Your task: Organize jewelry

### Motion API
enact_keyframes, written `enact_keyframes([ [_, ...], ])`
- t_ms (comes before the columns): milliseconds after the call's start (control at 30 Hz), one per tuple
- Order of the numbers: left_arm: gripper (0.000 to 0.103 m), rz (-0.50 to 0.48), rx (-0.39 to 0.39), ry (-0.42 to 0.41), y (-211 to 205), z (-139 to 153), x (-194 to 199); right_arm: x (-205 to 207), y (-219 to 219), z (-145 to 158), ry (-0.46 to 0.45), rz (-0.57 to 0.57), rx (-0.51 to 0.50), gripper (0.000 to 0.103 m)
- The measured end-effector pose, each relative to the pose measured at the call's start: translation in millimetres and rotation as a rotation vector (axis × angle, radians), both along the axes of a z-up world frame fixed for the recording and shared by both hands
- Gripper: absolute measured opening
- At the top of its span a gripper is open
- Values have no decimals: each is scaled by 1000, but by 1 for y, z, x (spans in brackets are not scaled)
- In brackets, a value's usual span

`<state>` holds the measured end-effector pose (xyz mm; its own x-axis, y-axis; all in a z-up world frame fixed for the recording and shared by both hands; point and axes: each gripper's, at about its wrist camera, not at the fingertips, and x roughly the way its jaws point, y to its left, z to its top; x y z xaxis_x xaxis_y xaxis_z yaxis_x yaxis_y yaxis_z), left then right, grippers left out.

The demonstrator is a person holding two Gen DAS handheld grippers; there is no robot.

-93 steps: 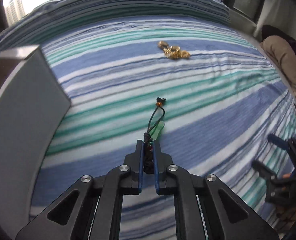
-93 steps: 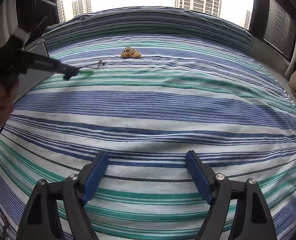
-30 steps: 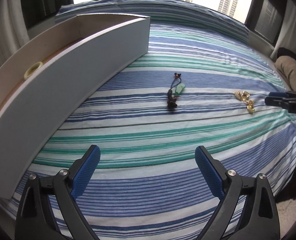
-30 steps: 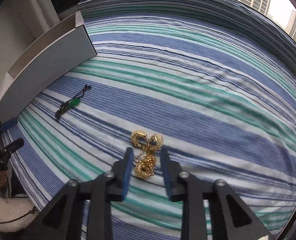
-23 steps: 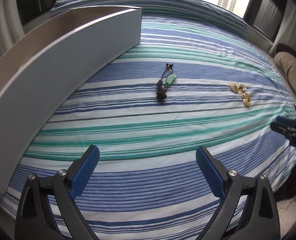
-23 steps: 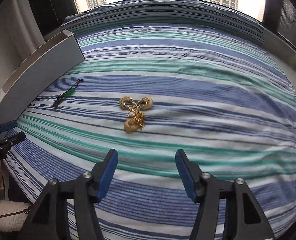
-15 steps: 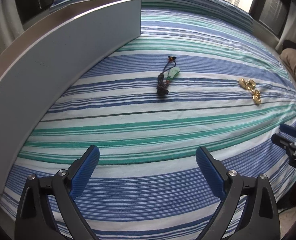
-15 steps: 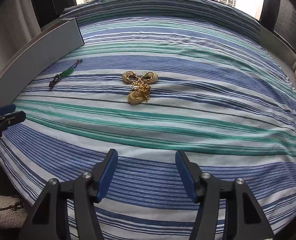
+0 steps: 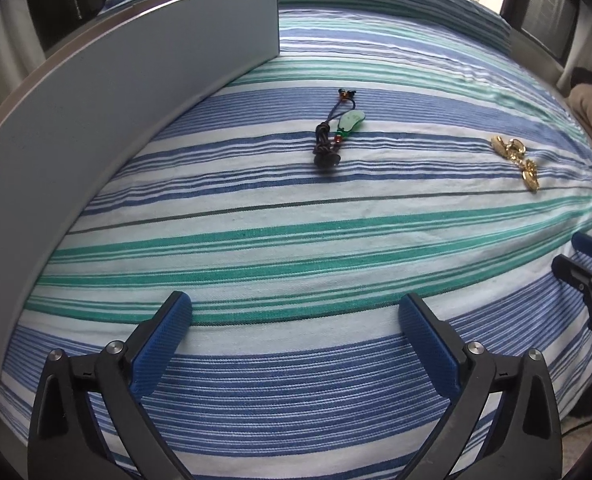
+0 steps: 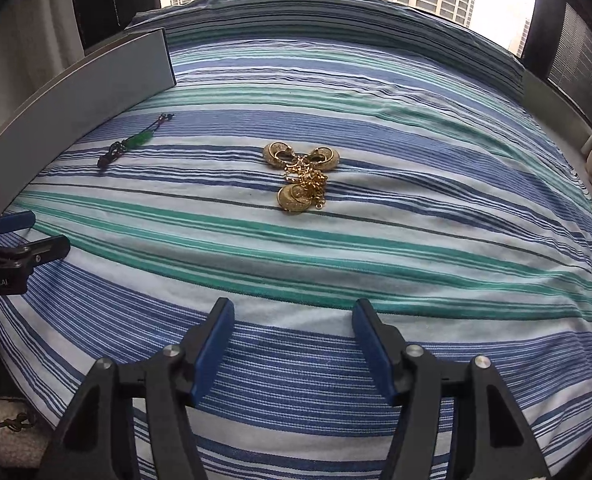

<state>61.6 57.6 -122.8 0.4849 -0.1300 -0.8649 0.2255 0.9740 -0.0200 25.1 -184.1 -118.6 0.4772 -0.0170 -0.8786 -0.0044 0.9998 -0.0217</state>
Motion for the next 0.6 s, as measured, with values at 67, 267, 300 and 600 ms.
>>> enact_keyframes([
  [67,103,-3,-1,-2,1,-1,1,0,1,0,-4,-3,1,66],
  [267,103,-8,-8,-14,1,-2,-3,1,3,-1,-8,-15,5,71],
  [300,103,-8,-8,-16,1,-2,-3,0,3,-1,-10,-12,4,72],
  [600,102,-104,-61,41,2,25,20,15,-8,4,87,22,95,75],
])
